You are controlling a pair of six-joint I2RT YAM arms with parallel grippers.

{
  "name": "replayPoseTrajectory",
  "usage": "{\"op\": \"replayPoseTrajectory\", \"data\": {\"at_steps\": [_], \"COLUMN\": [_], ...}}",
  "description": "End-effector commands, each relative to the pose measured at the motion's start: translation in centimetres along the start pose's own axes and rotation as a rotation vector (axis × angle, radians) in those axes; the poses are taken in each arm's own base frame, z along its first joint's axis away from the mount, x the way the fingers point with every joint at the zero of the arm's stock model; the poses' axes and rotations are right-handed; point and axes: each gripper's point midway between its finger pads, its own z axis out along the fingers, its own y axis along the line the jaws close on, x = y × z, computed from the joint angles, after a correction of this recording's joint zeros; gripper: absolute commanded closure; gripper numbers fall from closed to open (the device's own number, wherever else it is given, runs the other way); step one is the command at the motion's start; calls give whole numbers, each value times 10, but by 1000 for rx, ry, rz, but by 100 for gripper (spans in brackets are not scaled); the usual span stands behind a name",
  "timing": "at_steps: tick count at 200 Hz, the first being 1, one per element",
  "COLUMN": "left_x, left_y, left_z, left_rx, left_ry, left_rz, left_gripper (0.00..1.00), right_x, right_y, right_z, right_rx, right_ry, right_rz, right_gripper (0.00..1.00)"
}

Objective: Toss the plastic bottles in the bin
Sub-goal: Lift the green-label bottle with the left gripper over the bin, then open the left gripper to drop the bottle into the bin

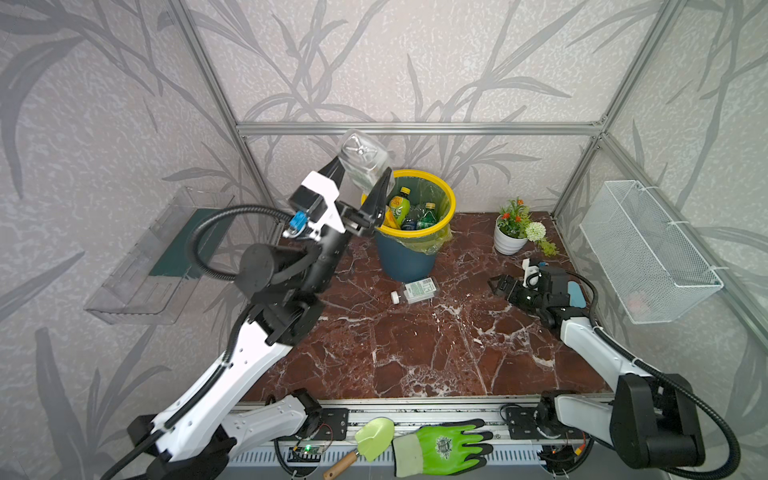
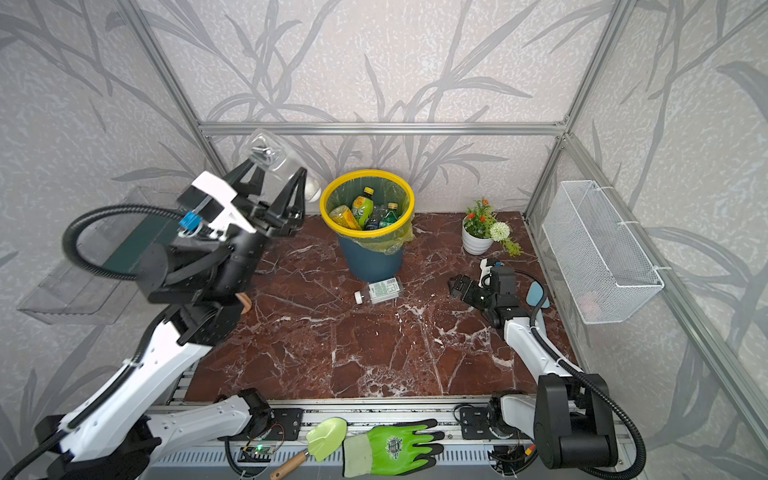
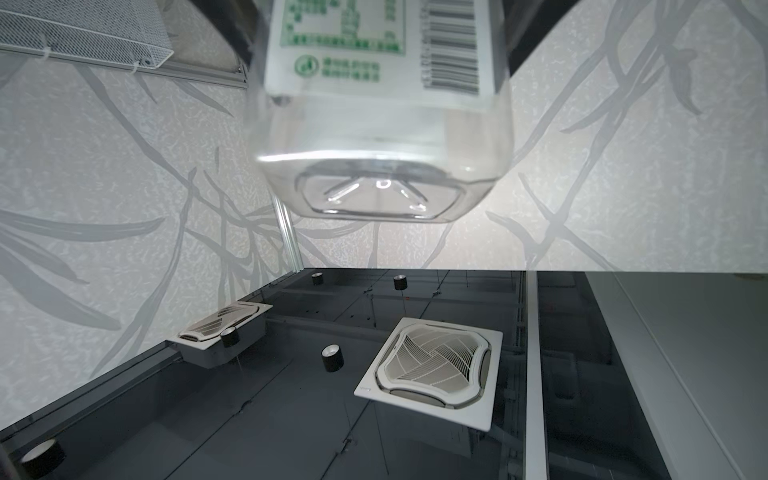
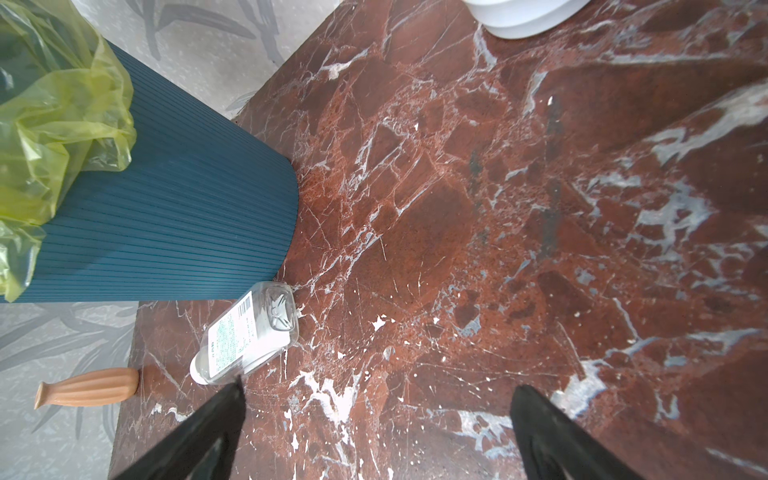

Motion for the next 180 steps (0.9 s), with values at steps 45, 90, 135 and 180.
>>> {"op": "replayPoseTrajectory", "data": {"at_steps": [45, 90, 135, 180], "left_x": [226, 150, 139, 192], "left_y": [9, 12, 8, -10], "left_z": [64, 57, 29, -15], "left_rx": [-83, -34, 1, 26], "left_ry": [548, 397, 408, 584], "left_rz": [-189, -183, -167, -185], "left_gripper": [13, 1, 1, 1], "right_x": [-10, -12, -11, -9], "right_y": [10, 8, 9, 6], "right_z": [-16, -19, -12, -10], "right_rx": [-17, -2, -18, -10], "right_ry": [-42, -57, -39, -33], "right_rz": [-41, -51, -30, -22], "right_gripper": [0, 0, 0, 0]}}
